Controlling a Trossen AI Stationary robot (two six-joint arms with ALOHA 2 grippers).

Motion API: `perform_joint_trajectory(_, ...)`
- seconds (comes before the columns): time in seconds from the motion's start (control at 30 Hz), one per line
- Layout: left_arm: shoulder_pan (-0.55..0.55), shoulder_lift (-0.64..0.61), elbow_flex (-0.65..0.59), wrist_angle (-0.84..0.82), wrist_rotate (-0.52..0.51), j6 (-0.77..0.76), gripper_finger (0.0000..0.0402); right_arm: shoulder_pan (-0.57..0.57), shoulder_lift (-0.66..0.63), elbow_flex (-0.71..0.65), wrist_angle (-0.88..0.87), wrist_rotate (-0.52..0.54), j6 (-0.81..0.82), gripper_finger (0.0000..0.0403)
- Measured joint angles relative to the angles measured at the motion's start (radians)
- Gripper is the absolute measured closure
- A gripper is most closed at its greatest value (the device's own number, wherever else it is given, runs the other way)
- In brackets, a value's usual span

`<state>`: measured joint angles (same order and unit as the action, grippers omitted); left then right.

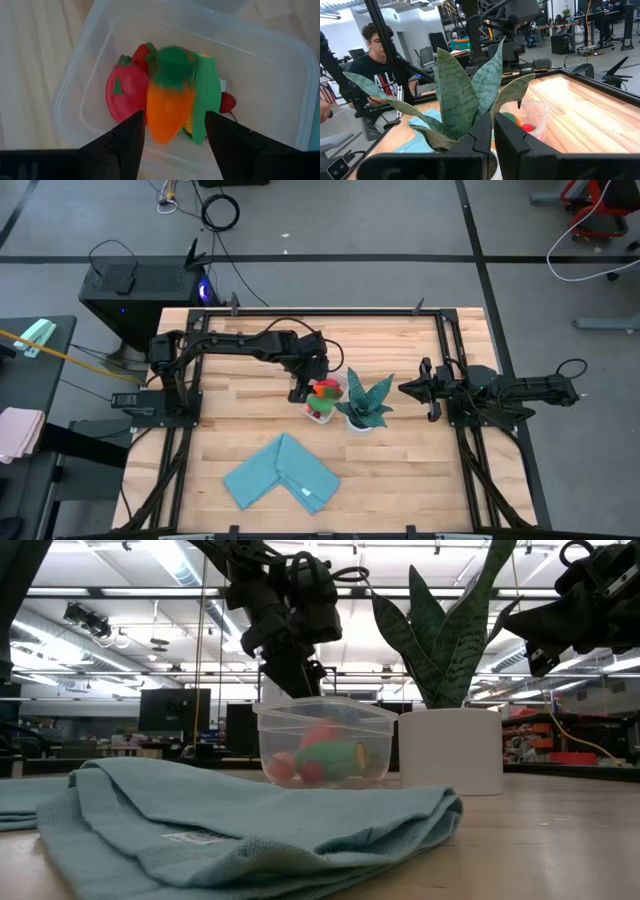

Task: Pick and placing Produce into tupperware
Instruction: Return to Home Position

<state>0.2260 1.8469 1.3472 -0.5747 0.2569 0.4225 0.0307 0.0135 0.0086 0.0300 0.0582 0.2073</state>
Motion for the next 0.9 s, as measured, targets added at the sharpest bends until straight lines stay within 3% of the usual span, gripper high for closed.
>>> perform_joint_trajectory(0.4, 0.002, -0.008, 0.008, 0.030, 0.000, 0.013, 0.0185, 0.000, 0.000, 0.000, 0.000, 0.000, 0.000, 0.0378)
perform_joint_trajectory(0.67, 0.009, -0.011, 0.047, 0.024, 0.001, 0.009, 0.0211, 0.000, 0.000, 0.000, 0.000, 0.000, 0.000, 0.0378)
perform_joint_trajectory(0.9, 0.027, -0.012, 0.048, 0.103, 0.086, -0.018, 0.0264, 0.000, 0.000, 0.000, 0.000, 0.000, 0.000, 0.0378)
